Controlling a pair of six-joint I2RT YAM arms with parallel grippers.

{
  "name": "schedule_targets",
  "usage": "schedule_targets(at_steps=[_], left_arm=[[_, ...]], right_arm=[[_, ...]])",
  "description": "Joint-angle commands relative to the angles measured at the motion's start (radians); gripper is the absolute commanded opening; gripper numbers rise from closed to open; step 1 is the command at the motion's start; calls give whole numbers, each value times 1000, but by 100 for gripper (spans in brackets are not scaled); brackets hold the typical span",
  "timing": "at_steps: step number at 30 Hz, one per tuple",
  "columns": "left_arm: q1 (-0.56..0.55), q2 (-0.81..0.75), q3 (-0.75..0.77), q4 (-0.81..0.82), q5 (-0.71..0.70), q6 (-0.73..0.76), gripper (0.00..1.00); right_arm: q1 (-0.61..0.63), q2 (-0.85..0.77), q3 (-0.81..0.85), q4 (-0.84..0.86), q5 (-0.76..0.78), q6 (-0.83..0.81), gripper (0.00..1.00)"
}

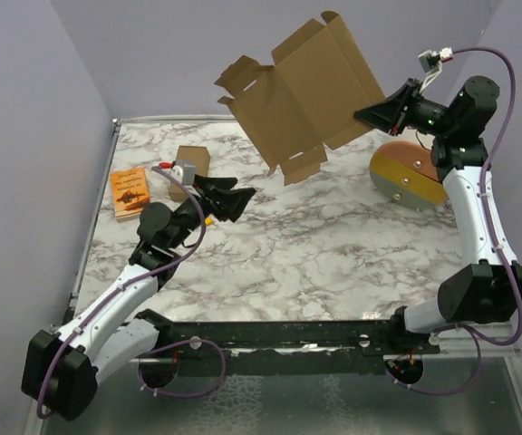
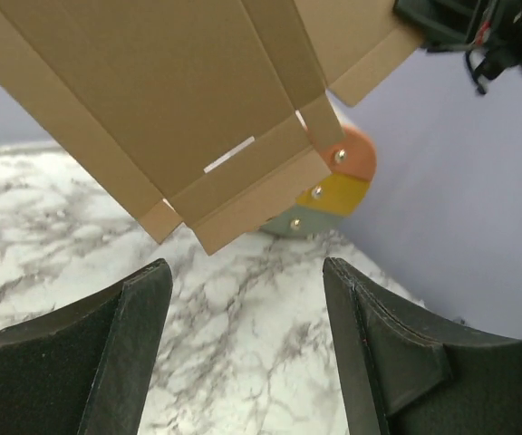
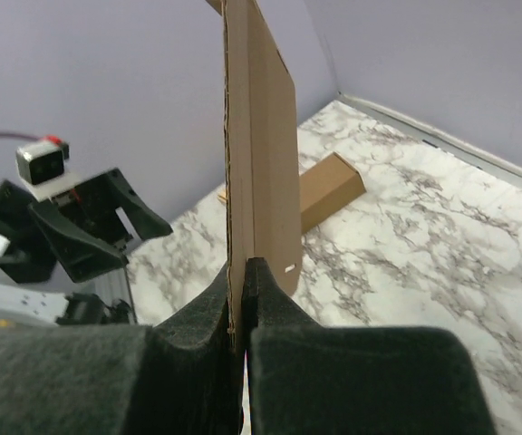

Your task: Fold the paper box

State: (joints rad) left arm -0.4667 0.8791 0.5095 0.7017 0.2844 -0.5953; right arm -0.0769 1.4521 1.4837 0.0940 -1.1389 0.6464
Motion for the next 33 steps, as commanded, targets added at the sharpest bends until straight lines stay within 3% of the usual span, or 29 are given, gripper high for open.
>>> schedule_targets(at_steps=[1, 6, 11, 15, 18, 19, 21, 26, 33], left_arm=[[7, 55, 173, -337, 124, 161, 71], [120, 128, 418, -615, 259, 378, 79], [312, 208, 583, -542, 550, 310, 80], [432, 351, 690, -294, 816, 53, 81], [440, 438, 699, 17, 846, -130, 81], [437, 451, 693, 117, 828, -165, 87], [426, 481, 705, 179, 795, -137, 92], [325, 610, 958, -336, 776, 249, 92], [249, 708, 1051, -380, 861, 314, 91]], right_arm=[[43, -8, 102, -315, -6, -415, 1], [46, -12, 142, -551, 2, -755, 1], [46, -31, 118, -681, -4, -953, 1], [47, -41, 101, -749, -14, -1048, 1], [48, -30, 105, -808, -28, -1112, 1], [48, -27, 104, -822, -37, -1124, 1], [48, -21, 100, -844, -60, -1148, 1], [54, -14, 104, -885, -86, -1190, 1], [89, -4, 100, -930, -93, -1239, 1]])
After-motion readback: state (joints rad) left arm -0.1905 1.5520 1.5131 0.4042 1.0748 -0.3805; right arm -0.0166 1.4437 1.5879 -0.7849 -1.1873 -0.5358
